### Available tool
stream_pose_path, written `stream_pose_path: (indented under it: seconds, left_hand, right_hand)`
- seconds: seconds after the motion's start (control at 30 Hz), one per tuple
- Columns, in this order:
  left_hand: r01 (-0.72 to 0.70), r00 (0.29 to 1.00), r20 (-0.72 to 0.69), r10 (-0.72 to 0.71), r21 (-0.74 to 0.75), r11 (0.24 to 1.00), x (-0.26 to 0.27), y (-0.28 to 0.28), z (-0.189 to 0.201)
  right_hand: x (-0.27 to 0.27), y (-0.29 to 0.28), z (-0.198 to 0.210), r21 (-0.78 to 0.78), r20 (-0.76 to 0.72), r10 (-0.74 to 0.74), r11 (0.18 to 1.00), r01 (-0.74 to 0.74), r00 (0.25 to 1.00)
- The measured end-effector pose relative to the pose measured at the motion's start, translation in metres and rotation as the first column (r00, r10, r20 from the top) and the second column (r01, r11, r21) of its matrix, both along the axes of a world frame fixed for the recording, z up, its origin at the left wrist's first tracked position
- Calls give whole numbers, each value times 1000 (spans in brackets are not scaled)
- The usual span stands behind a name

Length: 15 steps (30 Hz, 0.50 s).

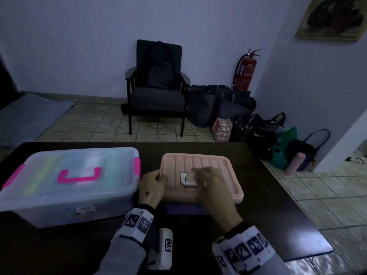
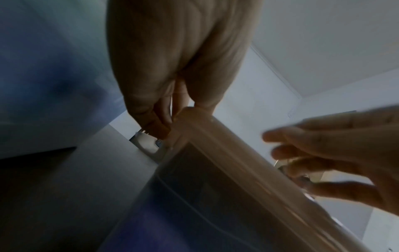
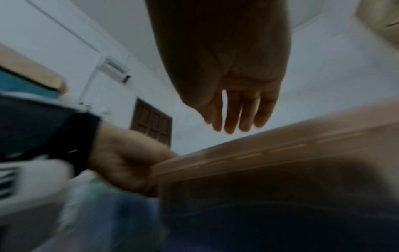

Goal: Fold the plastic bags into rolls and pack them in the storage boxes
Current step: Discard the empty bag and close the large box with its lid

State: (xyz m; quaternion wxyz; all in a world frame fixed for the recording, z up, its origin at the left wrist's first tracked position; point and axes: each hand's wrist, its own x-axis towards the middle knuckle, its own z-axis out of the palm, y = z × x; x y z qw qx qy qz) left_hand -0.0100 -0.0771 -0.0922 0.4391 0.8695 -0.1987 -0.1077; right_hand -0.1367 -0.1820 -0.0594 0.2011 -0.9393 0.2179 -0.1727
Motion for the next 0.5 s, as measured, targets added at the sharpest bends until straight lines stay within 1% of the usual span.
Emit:
stream_pose_path:
  seconds: [0.03, 0.07, 0.1, 0.13, 0.17, 0.2, 0.23, 0.3, 0.33, 0.4, 0.43, 0.47, 0.5]
  left_hand:
    - [6, 1000, -9, -6, 2, 1000, -1, 1, 1]
    - [4, 1000, -21, -4, 4, 1000, -2, 1, 1]
    - [0, 1000, -29, 0, 1, 1000, -2, 1, 0]
    - [-8, 999, -38, 8, -1, 1000, -4, 1, 1]
    - [-19, 999, -38, 19, -4, 1000, -7, 1, 2]
    - [-32, 999, -41, 32, -7, 999, -10, 1, 4]
    - [-46, 998, -44, 45, -16, 999, -13, 1, 6]
    - [-62, 997, -56, 60, -46, 997, -15, 1, 6]
    - [-72, 994, -81, 67, -57, 996, -16, 1, 6]
    - [-115, 977, -190, 99, -76, 990, -14, 1, 2]
    - [-149, 960, -252, 122, -92, 985, -12, 1, 0]
    - [-190, 936, -318, 148, -105, 976, -10, 0, -2]
    - [-232, 911, -374, 173, -117, 966, -8, -2, -5]
  right_hand:
    - [-4, -12, 2, -48, -7, -139, 989, 138, 990]
    - [-6, -24, 2, -62, -42, -274, 960, 272, 961]
    - [-7, -36, 1, -29, -119, -393, 919, 393, 912]
    - [-7, -47, -2, 51, -216, -477, 866, 498, 852]
    - [-6, -55, -4, 175, -301, -518, 796, 580, 801]
    - [-4, -61, -5, 308, -349, -534, 711, 632, 770]
    - [-2, -66, -7, 423, -367, -539, 629, 652, 758]
    - [-1, -74, -10, 582, -344, -564, 499, 642, 751]
    - [-2, -76, -13, 646, -334, -582, 431, 630, 741]
    - [-7, -77, -17, 754, -359, -578, 283, 593, 733]
    - [-8, -77, -19, 782, -369, -569, 238, 576, 735]
    - [-9, -77, -20, 793, -364, -578, 218, 568, 730]
    - [-9, -77, -21, 796, -344, -604, 218, 564, 719]
